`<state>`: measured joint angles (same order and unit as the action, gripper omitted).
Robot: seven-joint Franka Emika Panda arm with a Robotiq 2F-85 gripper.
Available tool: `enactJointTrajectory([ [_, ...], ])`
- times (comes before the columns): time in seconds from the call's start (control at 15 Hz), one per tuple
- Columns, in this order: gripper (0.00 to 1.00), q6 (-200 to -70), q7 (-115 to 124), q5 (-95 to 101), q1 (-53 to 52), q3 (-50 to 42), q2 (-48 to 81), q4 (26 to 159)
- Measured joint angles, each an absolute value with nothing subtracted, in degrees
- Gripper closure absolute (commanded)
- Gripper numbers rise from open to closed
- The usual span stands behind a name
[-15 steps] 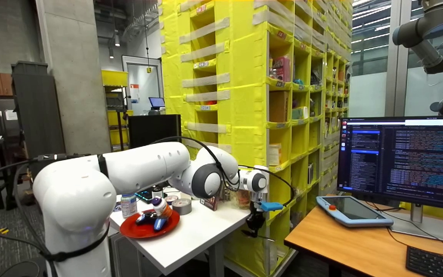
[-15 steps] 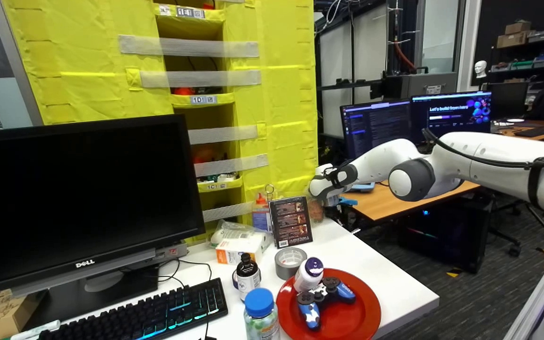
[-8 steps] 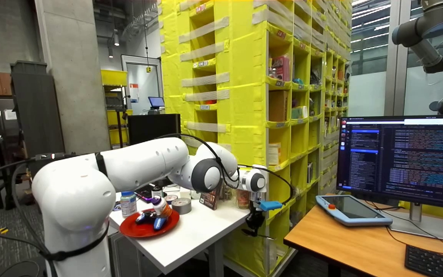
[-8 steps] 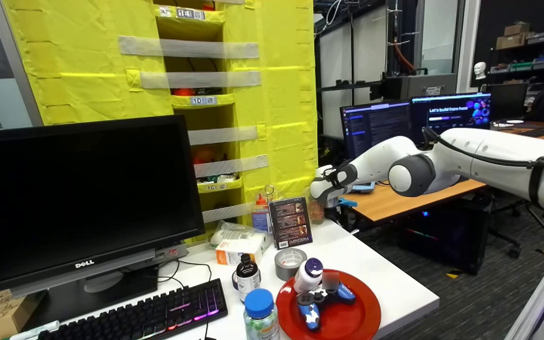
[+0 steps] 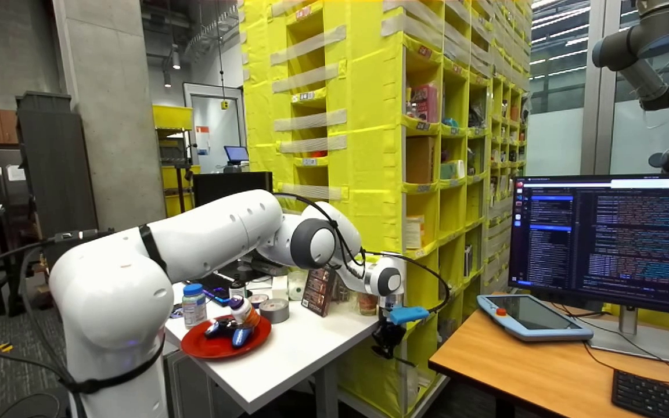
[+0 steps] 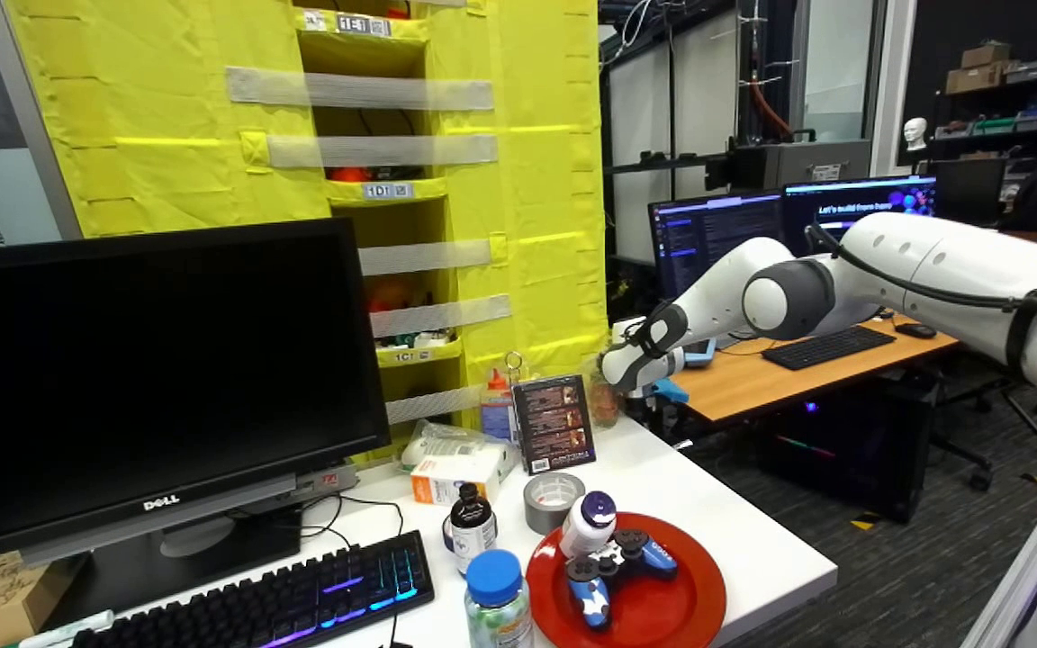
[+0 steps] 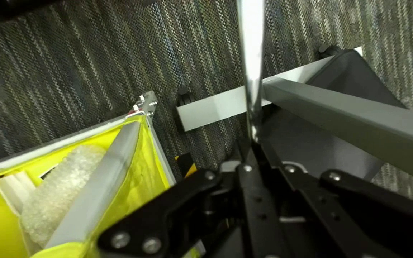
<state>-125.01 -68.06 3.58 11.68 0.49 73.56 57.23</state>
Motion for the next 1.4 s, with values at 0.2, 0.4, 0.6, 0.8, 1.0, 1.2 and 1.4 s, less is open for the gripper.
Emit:
enactJointTrajectory([
  [0.2, 0.98, -133.59, -60.46, 1.45, 12.16, 0.33, 70.29, 65.21],
  [0.4, 0.98, -141.75, -54.07, -0.33, 12.30, 0.17, 67.86, 73.78],
  [0.6, 0.98, -149.90, -49.80, -0.97, 12.39, 0.36, 67.07, 82.49],
  [0.8, 0.98, -157.43, -46.32, -0.92, 13.28, 1.39, 64.10, 90.68],
  [1.0, 0.98, -163.37, -43.97, -0.36, 14.31, 2.37, 60.82, 99.27],
  [1.2, 0.98, -169.45, -41.66, 1.07, 15.21, 3.06, 57.70, 108.05],
  [1.4, 0.98, -175.56, -38.77, 3.51, 15.89, 3.26, 54.74, 117.20],
])
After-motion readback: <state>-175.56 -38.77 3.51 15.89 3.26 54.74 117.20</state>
